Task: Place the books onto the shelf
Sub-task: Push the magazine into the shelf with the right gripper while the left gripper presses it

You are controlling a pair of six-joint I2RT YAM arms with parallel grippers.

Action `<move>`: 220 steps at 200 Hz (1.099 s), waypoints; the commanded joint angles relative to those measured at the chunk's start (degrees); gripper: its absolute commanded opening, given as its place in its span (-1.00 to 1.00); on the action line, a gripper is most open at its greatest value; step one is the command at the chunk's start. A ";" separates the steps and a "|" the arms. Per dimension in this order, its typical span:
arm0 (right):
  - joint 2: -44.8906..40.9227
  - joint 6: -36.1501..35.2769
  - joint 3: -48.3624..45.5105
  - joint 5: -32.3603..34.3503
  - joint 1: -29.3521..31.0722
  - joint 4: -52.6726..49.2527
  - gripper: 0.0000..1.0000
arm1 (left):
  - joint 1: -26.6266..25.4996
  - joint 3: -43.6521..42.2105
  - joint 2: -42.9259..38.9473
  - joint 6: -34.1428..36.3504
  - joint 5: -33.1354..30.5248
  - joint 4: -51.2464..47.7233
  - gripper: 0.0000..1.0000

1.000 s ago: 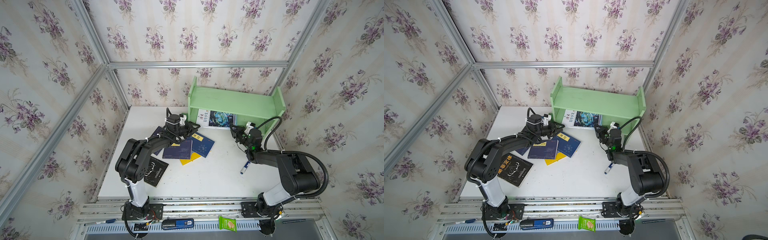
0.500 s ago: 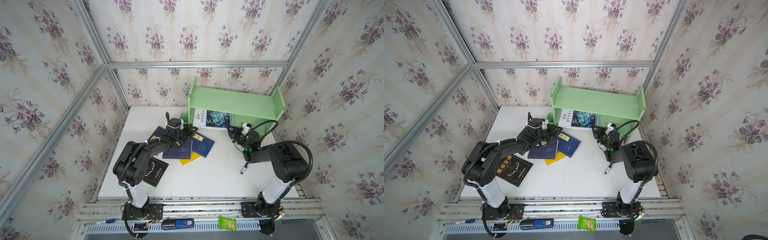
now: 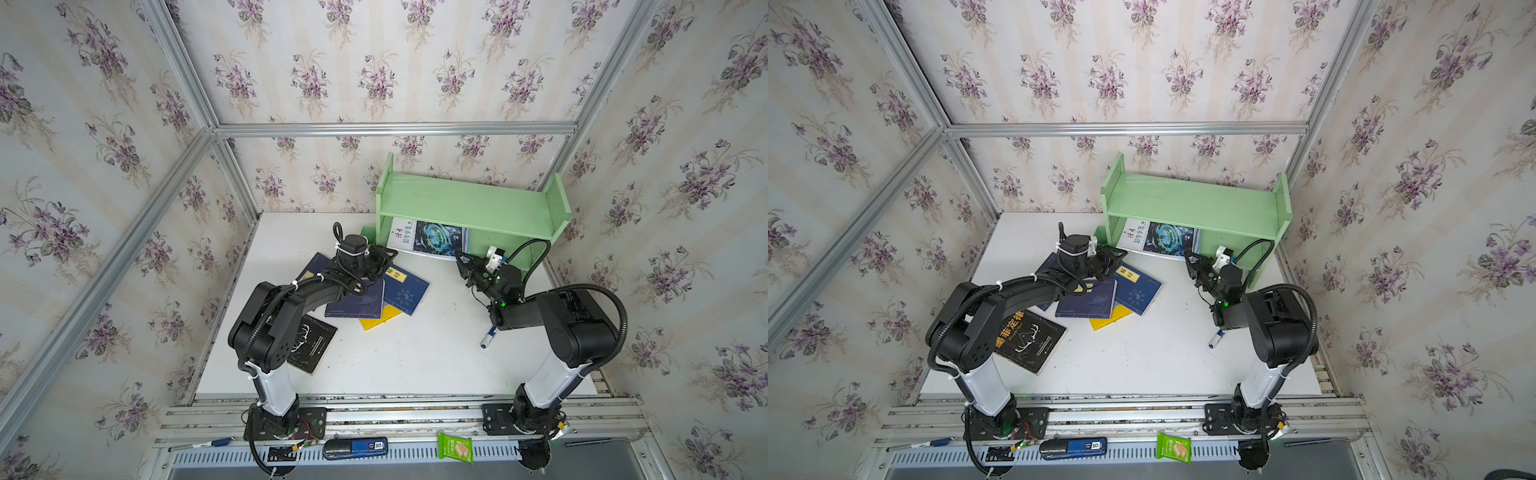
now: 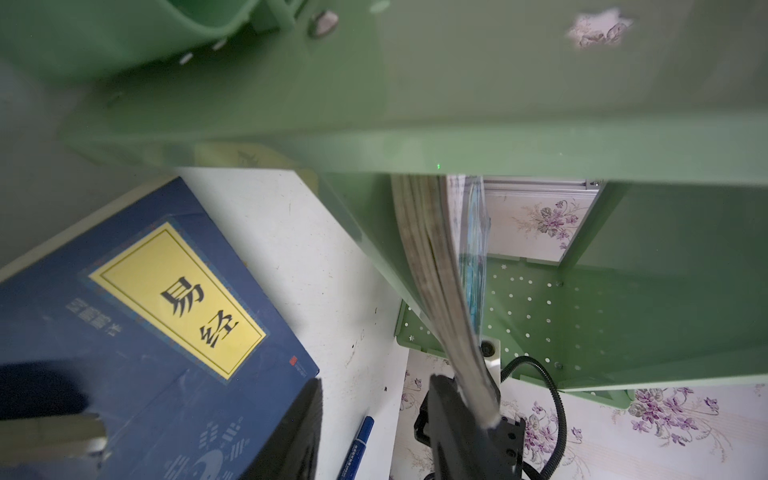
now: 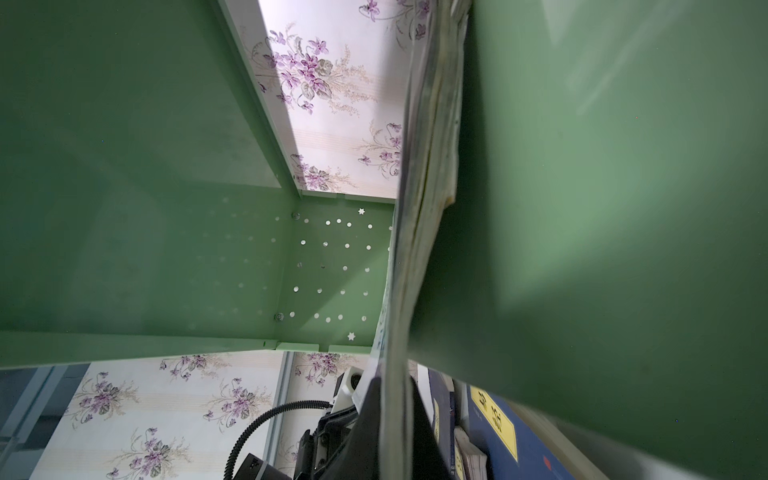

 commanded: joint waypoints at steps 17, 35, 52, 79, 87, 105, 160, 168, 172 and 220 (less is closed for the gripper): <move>-1.14 -4.83 -0.28 0.25 -0.12 -0.01 -0.96 | 0.01 0.82 2.10 -3.18 0.09 7.64 -0.11; -1.23 -5.82 -0.14 1.11 -0.06 -0.88 -0.96 | -0.08 0.63 2.52 -4.35 1.81 9.60 -0.12; -1.69 -7.00 0.30 1.83 -0.08 -2.37 -0.96 | -0.25 -0.91 1.30 -4.40 2.62 10.20 -0.01; -3.80 -9.77 0.87 3.25 -0.07 -6.18 -0.94 | -0.25 -3.95 -2.13 -3.58 2.69 10.28 0.08; -4.88 -10.84 1.04 3.78 -0.09 -8.14 -0.94 | -0.25 -4.45 -2.99 -3.12 2.87 10.18 0.08; -7.32 -13.62 1.55 4.57 -0.08 -12.87 -0.93 | -0.17 -4.17 -4.27 -1.54 3.08 9.06 0.24; -10.63 -16.07 1.68 5.55 0.08 -17.61 -0.93 | 0.62 1.63 2.89 -2.66 5.38 7.11 0.17; -10.79 -16.14 1.67 5.63 0.14 -17.65 -0.93 | 0.63 1.89 3.61 -3.07 5.04 7.21 0.12; -10.87 -16.11 1.67 5.69 0.24 -17.73 -0.93 | 0.63 2.07 3.90 -3.31 4.91 7.32 0.11; -11.76 -17.14 2.23 5.90 0.60 -19.63 -0.93 | 0.63 4.38 5.82 -3.78 5.55 8.36 -0.20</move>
